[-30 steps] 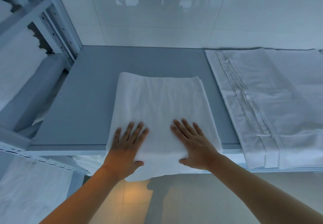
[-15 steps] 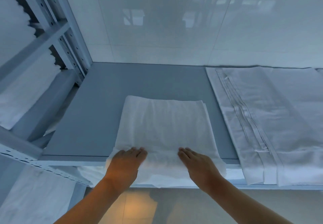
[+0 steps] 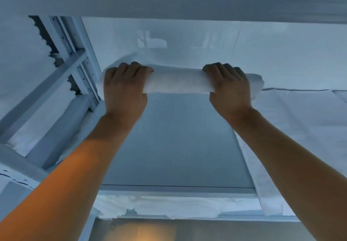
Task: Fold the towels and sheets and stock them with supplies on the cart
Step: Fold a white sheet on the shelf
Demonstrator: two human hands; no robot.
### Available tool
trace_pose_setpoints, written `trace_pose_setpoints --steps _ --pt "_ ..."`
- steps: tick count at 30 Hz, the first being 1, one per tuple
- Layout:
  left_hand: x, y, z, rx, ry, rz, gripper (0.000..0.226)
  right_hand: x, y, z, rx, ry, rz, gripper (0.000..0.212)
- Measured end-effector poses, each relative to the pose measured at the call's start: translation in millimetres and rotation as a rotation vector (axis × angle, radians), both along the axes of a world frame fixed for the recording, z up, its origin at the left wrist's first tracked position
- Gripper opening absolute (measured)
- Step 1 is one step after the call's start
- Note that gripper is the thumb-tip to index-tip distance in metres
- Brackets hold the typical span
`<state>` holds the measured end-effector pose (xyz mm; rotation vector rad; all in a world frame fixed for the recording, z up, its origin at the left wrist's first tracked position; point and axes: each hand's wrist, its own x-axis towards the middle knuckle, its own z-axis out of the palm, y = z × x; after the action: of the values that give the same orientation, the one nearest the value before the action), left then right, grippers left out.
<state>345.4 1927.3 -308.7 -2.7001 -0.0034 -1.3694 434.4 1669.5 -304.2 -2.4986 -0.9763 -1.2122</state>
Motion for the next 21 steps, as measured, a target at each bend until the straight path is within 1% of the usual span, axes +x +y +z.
trace_pose_setpoints --steps 1,3,5,7,9,10,11,12,14,15,16,18,19,21 --pt "-5.0 -2.0 -7.8 -0.003 -0.033 -0.008 0.049 -3.2 -3.2 -5.5 0.026 -0.033 0.031 0.05" --pt "-21.4 -9.0 -38.3 -0.039 -0.025 -0.025 0.053 -14.7 -10.6 -34.8 0.029 -0.032 0.064 0.048" --pt "-43.7 -19.1 -88.9 -0.115 0.091 -0.028 0.059 -30.3 -20.1 -83.8 -0.018 0.066 0.089 0.046" --pt "-75.2 -32.4 -156.3 -0.182 0.337 -0.016 0.065 -54.5 -33.5 -147.9 -0.143 0.279 0.126 0.049" --pt "-113.3 -46.3 -222.5 -0.205 0.642 -0.046 0.066 -85.2 -51.0 -211.4 -0.331 0.621 0.152 0.056" --pt "-130.7 -51.9 -247.6 -0.209 0.753 -0.072 0.065 -100.0 -60.8 -235.8 -0.38 0.775 0.15 0.059" --pt "-143.6 -54.9 -264.5 -0.226 0.818 -0.088 0.062 -110.5 -69.1 -254.2 -0.368 0.877 0.149 0.059" --pt "-149.4 -55.0 -273.7 -0.258 0.832 -0.099 0.058 -114.8 -74.0 -265.7 -0.3 0.92 0.152 0.052" --pt "-141.3 -52.2 -274.1 -0.331 0.758 -0.104 0.043 -108.0 -72.0 -270.7 -0.159 0.906 0.139 0.029" --pt "-130.3 -50.9 -268.4 -0.359 0.723 -0.095 0.04 -100.6 -66.7 -268.9 -0.131 0.895 0.124 0.024" --pt "-117.3 -50.0 -263.1 -0.381 0.708 -0.077 0.042 -91.4 -59.3 -266.7 -0.121 0.879 0.111 0.026" --pt "-89.4 -50.2 -254.1 -0.399 0.735 -0.03 0.053 -71.9 -40.1 -263.3 -0.13 0.843 0.087 0.04" --pt "-78.2 -50.6 -253.8 -0.388 0.775 -0.001 0.058 -62.8 -30.5 -262.8 -0.148 0.841 0.075 0.045" --pt "-66.0 -51.5 -262.2 -0.332 0.869 0.067 0.063 -46.8 -16.4 -267.8 -0.199 0.9 0.035 0.055"
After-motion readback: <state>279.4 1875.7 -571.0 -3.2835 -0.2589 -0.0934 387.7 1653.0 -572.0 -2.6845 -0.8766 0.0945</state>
